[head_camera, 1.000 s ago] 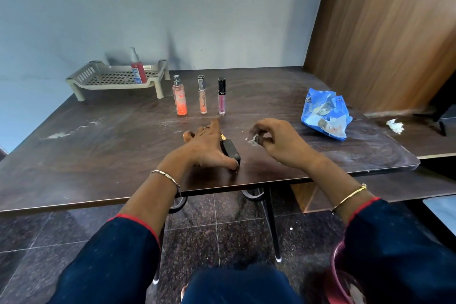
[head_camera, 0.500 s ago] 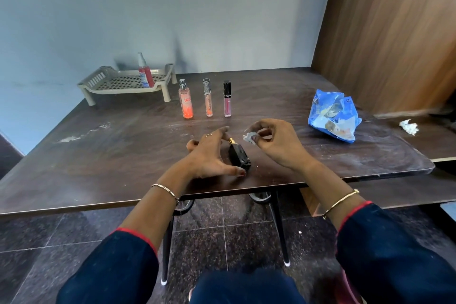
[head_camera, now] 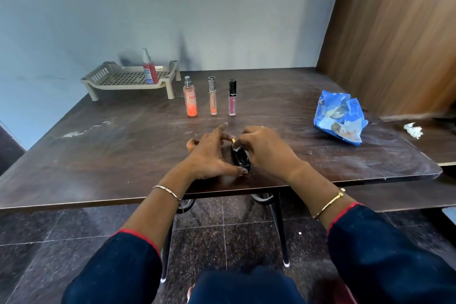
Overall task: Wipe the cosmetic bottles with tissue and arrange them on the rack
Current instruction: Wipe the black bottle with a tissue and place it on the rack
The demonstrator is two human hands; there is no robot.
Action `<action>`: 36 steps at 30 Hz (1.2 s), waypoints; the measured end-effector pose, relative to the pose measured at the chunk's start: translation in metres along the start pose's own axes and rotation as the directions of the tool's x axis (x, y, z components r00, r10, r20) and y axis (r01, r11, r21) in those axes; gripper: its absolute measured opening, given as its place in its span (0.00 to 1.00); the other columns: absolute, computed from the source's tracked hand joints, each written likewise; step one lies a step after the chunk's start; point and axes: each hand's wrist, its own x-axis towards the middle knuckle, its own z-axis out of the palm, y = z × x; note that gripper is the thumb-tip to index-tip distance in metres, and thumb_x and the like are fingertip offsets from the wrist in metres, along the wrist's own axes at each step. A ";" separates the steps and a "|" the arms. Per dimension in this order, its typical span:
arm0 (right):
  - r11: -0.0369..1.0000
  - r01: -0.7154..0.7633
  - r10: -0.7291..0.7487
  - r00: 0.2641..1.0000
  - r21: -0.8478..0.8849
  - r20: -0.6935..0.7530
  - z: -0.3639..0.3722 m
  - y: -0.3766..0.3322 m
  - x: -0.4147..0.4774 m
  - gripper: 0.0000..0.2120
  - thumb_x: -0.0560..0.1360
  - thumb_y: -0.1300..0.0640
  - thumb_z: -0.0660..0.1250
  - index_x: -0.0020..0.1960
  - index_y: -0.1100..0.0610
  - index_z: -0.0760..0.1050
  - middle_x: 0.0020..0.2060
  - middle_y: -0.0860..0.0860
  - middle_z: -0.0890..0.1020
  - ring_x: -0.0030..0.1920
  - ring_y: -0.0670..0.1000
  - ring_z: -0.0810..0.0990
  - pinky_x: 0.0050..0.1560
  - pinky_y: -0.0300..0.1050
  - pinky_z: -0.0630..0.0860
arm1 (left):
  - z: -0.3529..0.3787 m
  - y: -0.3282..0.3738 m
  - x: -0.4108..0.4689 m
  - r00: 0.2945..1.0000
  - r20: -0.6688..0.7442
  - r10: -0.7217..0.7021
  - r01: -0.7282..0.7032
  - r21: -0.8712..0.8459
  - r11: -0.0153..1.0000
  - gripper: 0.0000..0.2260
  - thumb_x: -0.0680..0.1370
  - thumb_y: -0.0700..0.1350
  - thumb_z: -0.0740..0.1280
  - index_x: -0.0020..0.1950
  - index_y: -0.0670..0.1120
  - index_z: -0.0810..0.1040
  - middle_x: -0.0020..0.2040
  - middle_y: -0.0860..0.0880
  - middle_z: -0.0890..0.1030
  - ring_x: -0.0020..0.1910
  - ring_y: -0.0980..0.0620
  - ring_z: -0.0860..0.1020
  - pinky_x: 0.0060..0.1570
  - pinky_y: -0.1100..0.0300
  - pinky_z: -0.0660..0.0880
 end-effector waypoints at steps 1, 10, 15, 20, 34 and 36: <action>1.000 0.018 -0.018 1.000 -0.024 0.009 -0.002 -0.001 -0.003 0.12 0.73 0.68 0.64 0.50 0.57 0.82 0.43 0.53 0.80 0.43 0.55 0.79 0.44 0.49 0.76 | 0.001 -0.001 0.001 1.000 -0.003 0.001 -0.001 -0.015 1.000 0.52 0.61 0.53 0.80 0.76 0.47 0.52 0.58 0.59 0.70 0.64 0.54 0.65 0.69 0.51 0.58; 0.985 0.112 -0.100 0.990 -0.131 0.096 -0.011 -0.010 -0.022 0.11 0.69 0.69 0.65 0.46 0.58 0.81 0.40 0.52 0.79 0.42 0.56 0.78 0.41 0.50 0.76 | 0.007 -0.013 0.006 1.000 0.021 -0.021 0.024 -0.165 0.986 0.56 0.47 0.68 0.77 0.70 0.61 0.55 0.57 0.62 0.75 0.62 0.54 0.72 0.67 0.45 0.61; 0.990 0.060 -0.053 0.997 -0.126 0.058 -0.009 -0.012 0.000 0.10 0.72 0.66 0.65 0.51 0.57 0.81 0.44 0.53 0.80 0.46 0.56 0.78 0.44 0.45 0.71 | 0.004 -0.005 0.001 1.000 -0.022 -0.021 0.020 -0.065 0.998 0.47 0.58 0.56 0.80 0.69 0.57 0.56 0.59 0.59 0.73 0.61 0.56 0.71 0.59 0.57 0.52; 0.988 0.039 -0.026 0.996 -0.149 0.090 -0.009 -0.011 0.014 0.12 0.74 0.66 0.64 0.54 0.56 0.81 0.48 0.53 0.80 0.49 0.55 0.79 0.51 0.47 0.74 | 0.001 0.001 -0.004 0.999 -0.040 -0.022 0.023 0.012 1.000 0.46 0.60 0.57 0.78 0.70 0.55 0.55 0.63 0.59 0.73 0.63 0.55 0.69 0.57 0.55 0.49; 0.923 0.303 -0.287 0.953 -0.238 0.097 -0.012 -0.002 -0.033 0.10 0.68 0.68 0.69 0.46 0.56 0.79 0.40 0.52 0.77 0.38 0.54 0.77 0.32 0.48 0.75 | 0.001 0.008 -0.006 0.996 -0.066 -0.058 0.057 -0.011 0.998 0.45 0.59 0.54 0.79 0.69 0.55 0.56 0.61 0.61 0.74 0.66 0.56 0.68 0.55 0.57 0.48; 0.892 0.347 -0.335 0.938 -0.291 0.089 -0.010 0.000 -0.039 0.09 0.69 0.65 0.70 0.47 0.56 0.78 0.41 0.52 0.77 0.38 0.53 0.76 0.29 0.47 0.74 | 0.001 0.008 -0.007 0.996 -0.063 -0.059 0.059 -0.006 0.998 0.44 0.60 0.54 0.78 0.68 0.55 0.56 0.61 0.61 0.74 0.66 0.56 0.68 0.55 0.57 0.49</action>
